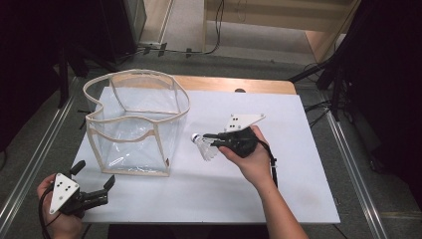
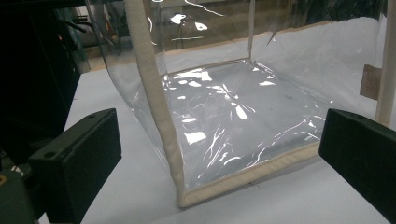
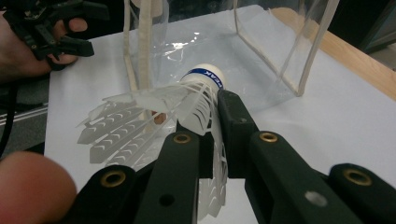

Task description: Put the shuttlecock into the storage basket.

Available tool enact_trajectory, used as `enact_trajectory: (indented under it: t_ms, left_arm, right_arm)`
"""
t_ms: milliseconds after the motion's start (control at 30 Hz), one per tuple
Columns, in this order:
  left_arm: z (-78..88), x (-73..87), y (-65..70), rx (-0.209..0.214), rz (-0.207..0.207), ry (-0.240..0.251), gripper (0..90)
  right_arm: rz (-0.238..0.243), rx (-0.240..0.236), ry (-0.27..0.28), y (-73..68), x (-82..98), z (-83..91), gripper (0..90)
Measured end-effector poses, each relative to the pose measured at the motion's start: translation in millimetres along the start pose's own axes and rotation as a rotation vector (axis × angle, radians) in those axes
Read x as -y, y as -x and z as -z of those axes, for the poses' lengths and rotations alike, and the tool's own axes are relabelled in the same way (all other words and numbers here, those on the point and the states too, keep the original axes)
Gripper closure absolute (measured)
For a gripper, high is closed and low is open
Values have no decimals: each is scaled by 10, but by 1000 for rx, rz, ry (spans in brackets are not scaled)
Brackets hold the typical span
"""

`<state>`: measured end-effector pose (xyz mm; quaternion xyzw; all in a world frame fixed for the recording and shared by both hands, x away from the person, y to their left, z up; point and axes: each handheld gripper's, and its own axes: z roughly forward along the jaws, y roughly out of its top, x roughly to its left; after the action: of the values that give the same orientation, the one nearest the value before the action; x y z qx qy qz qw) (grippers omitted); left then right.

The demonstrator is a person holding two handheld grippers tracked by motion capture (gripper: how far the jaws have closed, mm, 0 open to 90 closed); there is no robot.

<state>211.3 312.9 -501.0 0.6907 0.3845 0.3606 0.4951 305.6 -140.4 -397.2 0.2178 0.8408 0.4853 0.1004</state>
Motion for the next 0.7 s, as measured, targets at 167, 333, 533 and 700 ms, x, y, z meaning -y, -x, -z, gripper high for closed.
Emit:
enact_trajectory:
  t_ms: [167,333,533,700]
  left_arm:
    - [0,0,-2,0,0,0,0]
    - [0,0,-1,1,0,-1,0]
    - [-1,0,1,0,-1,0,0]
    - [-1,0,2,-1,-1,0,0]
  right_arm:
    - [5,4,8,25,-83,31,831]
    - [12,9,7,34,-154,60,832]
    - [13,12,23,54,-217,94,832]
    - [9,12,33,78,-264,132,833]
